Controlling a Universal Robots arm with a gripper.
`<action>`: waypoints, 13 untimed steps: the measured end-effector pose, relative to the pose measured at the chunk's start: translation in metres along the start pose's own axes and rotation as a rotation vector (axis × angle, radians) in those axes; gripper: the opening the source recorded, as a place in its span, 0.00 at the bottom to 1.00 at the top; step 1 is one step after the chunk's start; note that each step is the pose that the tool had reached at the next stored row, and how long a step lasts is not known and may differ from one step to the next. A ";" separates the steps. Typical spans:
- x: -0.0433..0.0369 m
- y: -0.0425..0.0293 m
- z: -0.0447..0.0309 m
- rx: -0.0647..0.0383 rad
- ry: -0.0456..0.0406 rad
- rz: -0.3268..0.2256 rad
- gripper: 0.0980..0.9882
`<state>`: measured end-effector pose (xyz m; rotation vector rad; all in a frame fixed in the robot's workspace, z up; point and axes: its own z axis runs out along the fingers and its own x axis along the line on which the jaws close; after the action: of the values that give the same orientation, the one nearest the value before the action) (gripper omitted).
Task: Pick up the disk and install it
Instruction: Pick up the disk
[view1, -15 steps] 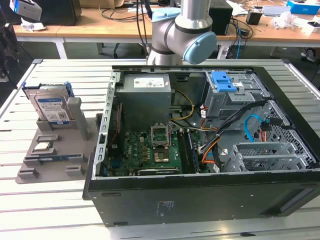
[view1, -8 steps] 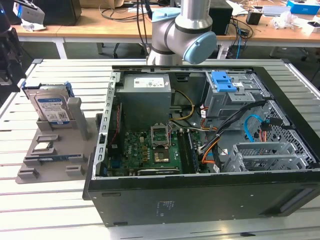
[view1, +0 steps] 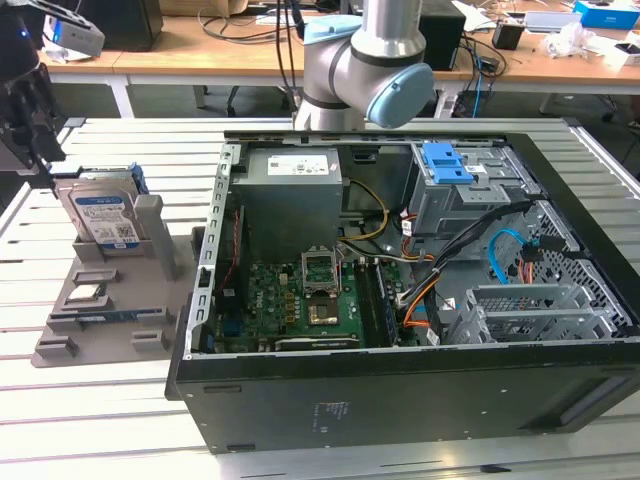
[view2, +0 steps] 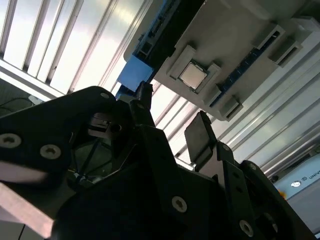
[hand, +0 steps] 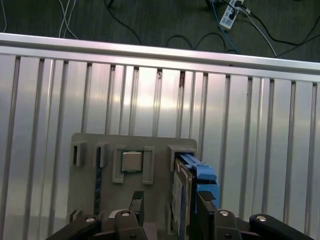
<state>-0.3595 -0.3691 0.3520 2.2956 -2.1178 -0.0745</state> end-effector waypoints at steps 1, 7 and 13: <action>-0.0025 -0.0030 0.0011 0.000 -0.0001 0.000 0.50; -0.0148 -0.0100 0.0084 0.000 -0.0005 0.011 0.50; -0.0253 -0.0144 0.0208 0.001 -0.0018 0.038 0.50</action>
<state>-0.3482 -0.3424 0.3312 2.2557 -2.1618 -0.0750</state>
